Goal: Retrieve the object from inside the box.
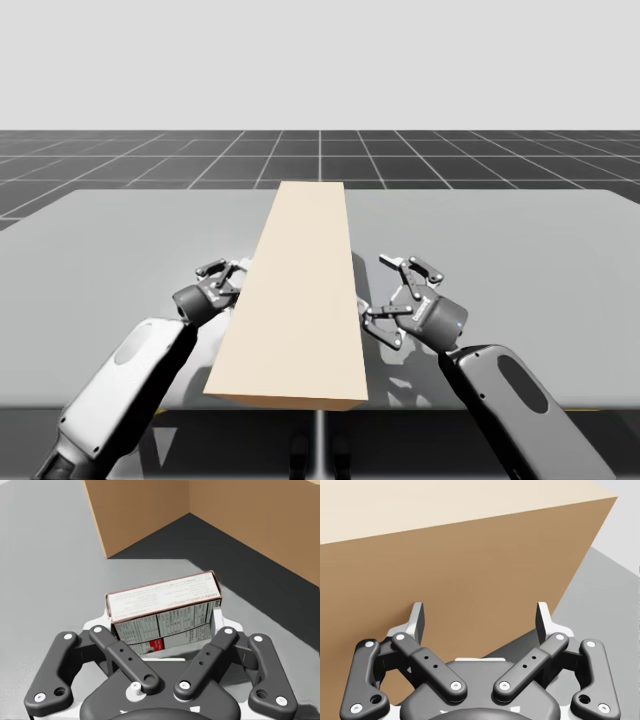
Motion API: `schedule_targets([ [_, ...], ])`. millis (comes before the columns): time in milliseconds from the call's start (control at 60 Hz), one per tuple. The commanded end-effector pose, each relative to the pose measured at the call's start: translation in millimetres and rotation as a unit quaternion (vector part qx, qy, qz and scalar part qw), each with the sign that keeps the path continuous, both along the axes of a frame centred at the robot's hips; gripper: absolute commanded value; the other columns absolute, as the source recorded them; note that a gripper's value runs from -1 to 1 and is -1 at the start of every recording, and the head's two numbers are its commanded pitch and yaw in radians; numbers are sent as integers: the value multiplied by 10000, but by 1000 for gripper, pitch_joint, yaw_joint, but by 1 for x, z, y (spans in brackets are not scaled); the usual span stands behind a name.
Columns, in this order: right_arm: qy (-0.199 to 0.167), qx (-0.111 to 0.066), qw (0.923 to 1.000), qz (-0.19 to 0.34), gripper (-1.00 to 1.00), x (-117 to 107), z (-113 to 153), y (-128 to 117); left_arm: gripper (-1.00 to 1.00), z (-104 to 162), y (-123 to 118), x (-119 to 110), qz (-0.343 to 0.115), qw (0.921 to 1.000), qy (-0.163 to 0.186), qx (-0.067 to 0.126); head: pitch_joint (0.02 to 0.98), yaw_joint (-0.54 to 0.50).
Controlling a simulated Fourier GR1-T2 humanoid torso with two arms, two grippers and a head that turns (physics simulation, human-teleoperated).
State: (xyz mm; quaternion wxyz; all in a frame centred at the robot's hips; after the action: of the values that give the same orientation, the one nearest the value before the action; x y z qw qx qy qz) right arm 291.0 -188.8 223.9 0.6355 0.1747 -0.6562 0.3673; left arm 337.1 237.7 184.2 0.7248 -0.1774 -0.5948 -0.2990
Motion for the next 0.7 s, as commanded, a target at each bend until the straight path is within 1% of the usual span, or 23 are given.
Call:
schedule_targets([
  [17,-29,56,10000,-49,-1000,1,3,-1,1000,26,34,-22,-59,9997,-226,82,195,-7],
  [50,-39,62,10000,-60,-1000,1,3,-2,1000,31,36,-25,-27,9996,-276,108,194,-7],
  [133,-85,130,9998,-139,-1000,3,4,-3,1000,62,41,-38,75,9983,-549,198,192,-11],
  [167,-101,155,9997,-157,-1000,4,5,-4,1000,70,41,-39,84,9978,-611,225,191,-10],
  [183,-92,172,9996,-212,-1000,4,5,-4,1000,80,41,-42,97,9973,-679,249,190,-9],
  [217,-80,192,9995,-237,-1000,4,6,-5,1000,87,40,-43,106,9968,-735,287,191,-8],
  [233,-40,243,9993,-294,-1000,6,6,-5,1000,97,39,-43,165,9960,-782,390,191,-9],
  [250,-34,259,9991,-330,-1000,6,7,-5,1000,101,39,-43,212,9959,-771,427,190,-9],
  [267,-39,287,9987,-416,-1000,7,7,-6,1000,107,38,-42,229,9949,-858,489,189,-10],
  [317,-61,363,9982,-466,-1000,8,9,-8,1000,124,36,-39,282,9932,-950,609,187,-12],
  [333,-58,390,9982,-449,-1000,8,9,-8,1000,131,35,-38,342,9917,-1042,667,186,-13],
  [350,-66,415,9980,-464,-1000,8,10,-8,1000,138,35,-35,333,9907,-1133,679,186,-13],
  [367,-70,411,9980,-474,-1000,9,10,-8,1000,142,35,-34,331,9906,-1143,675,186,-13],
  [383,-99,407,9980,-483,-1000,9,10,-9,1000,154,35,-30,394,9893,-1220,695,184,-14],
  [400,-90,410,9980,-479,-1000,9,10,-9,1000,158,36,-29,429,9886,-1256,704,184,-14],
  [450,-87,429,9979,-483,-1000,9,11,-9,1000,186,37,-21,473,9866,-1442,606,185,-16],
  [467,-90,427,9979,-481,-1000,9,11,-9,1000,190,37,-20,491,9859,-1479,603,185,-16],
  [483,-86,431,9980,-465,-1000,9,11,-9,1000,204,37,-16,564,9836,-1602,605,186,-17],
  [533,-87,434,9980,-458,-1000,9,11,-9,1000,226,36,-12,581,9815,-1738,555,188,-18],
  [567,-90,434,9980,-448,-1000,8,11,-9,1000,238,34,-9,629,9791,-1848,577,189,-18],
  [617,-91,436,9980,-448,-1000,8,11,-9,1000,258,31,-7,624,9768,-1978,531,190,-18],
  [650,-102,430,9981,-440,-1000,8,11,-9,1000,272,29,-6,687,9730,-2128,568,189,-17],
  [700,-107,437,9980,-433,-1000,8,11,-9,1000,289,27,-6,717,9706,-2248,469,190,-19],
])
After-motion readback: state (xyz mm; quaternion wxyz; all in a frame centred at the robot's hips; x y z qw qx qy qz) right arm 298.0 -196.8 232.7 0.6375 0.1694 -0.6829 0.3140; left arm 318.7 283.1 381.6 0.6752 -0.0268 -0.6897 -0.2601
